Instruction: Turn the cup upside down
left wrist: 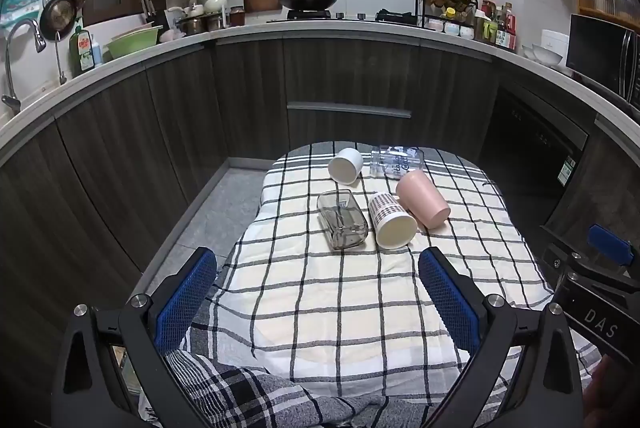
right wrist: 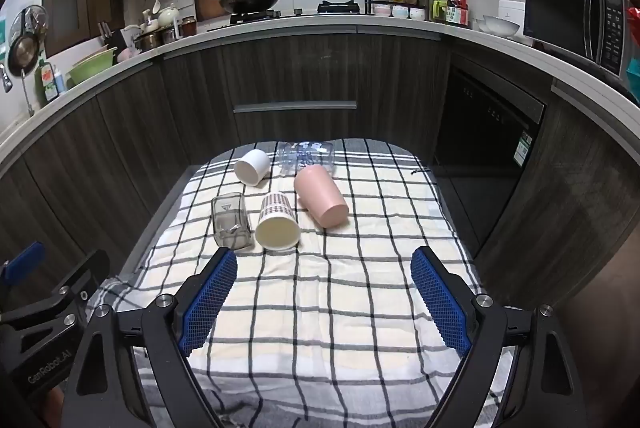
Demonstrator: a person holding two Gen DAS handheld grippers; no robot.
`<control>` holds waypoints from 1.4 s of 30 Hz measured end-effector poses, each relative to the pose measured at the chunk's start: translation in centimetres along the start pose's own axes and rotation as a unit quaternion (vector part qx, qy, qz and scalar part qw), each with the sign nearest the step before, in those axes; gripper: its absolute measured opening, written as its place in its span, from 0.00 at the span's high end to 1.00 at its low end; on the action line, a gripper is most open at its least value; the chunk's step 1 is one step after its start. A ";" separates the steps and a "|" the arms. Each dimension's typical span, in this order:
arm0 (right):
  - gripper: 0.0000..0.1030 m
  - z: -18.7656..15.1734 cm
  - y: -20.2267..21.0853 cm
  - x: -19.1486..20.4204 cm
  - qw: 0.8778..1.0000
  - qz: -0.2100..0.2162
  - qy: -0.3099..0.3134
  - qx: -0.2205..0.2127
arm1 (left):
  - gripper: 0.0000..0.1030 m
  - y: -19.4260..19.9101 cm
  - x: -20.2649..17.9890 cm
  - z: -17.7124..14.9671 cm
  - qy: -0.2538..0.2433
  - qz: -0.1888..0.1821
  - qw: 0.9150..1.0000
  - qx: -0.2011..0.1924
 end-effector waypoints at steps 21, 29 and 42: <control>0.14 0.0 -0.1 -0.1 1.000 0.002 -0.001 -0.005 | 0.00 0.0 -0.5 -0.4 0.001 -0.006 1.000 0.007; 0.14 -0.1 -0.1 -0.1 1.000 0.001 -0.003 -0.005 | 0.00 0.0 -0.5 -0.3 0.001 -0.007 1.000 0.007; 0.14 -0.1 -0.1 -0.2 1.000 0.002 -0.002 -0.005 | 0.00 0.0 -0.3 0.0 0.001 -0.005 1.000 0.005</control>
Point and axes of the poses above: each gripper's, at about its wrist camera, not at the fingertips, and y roughly against the way its jaws point, x to its left, z to its top, the point moved 8 cm from there along -y, roughly the way its jaws point, and after that the axes turned 13 degrees about -x, right-handed, at the moved point
